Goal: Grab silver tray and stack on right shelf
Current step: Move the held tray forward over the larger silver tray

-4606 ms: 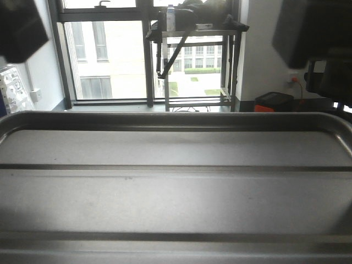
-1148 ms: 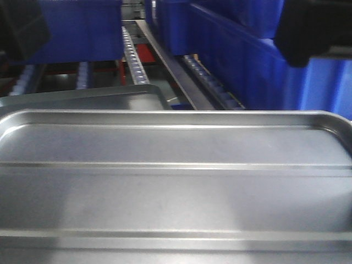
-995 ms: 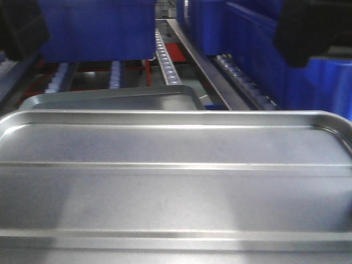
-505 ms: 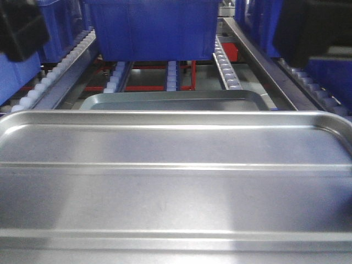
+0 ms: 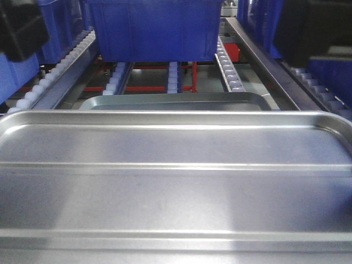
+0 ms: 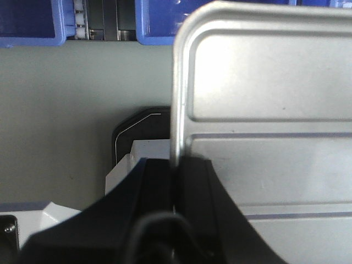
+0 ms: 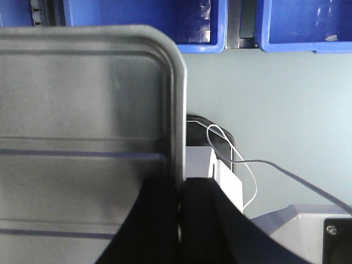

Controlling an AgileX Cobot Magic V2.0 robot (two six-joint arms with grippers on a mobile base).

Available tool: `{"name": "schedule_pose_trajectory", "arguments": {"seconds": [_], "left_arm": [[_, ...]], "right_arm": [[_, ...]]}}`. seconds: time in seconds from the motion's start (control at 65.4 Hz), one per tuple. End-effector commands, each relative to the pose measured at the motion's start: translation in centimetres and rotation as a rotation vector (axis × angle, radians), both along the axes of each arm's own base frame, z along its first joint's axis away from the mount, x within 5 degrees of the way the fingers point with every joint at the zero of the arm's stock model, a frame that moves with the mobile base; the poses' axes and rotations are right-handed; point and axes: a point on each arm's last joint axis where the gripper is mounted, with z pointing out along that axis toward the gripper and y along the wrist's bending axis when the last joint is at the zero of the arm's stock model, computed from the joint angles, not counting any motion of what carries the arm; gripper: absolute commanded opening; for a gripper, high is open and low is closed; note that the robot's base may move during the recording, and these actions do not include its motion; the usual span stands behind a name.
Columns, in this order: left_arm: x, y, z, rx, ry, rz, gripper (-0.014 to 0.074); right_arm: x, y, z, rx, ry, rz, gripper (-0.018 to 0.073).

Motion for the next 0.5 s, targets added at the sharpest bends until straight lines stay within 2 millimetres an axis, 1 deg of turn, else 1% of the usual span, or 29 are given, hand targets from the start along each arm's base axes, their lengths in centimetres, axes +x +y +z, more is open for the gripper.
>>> {"name": "schedule_pose_trajectory", "arguments": {"seconds": [0.0, 0.49], "left_arm": [[-0.26, 1.54, 0.81, 0.110, 0.001, 0.025, -0.0091], [-0.26, 1.54, 0.81, 0.110, 0.001, 0.025, -0.0091]], "right_arm": [[0.11, -1.13, 1.03, -0.067, -0.027, -0.027, 0.0060], [0.11, -1.13, 1.03, -0.067, -0.027, -0.027, 0.0060]]}}
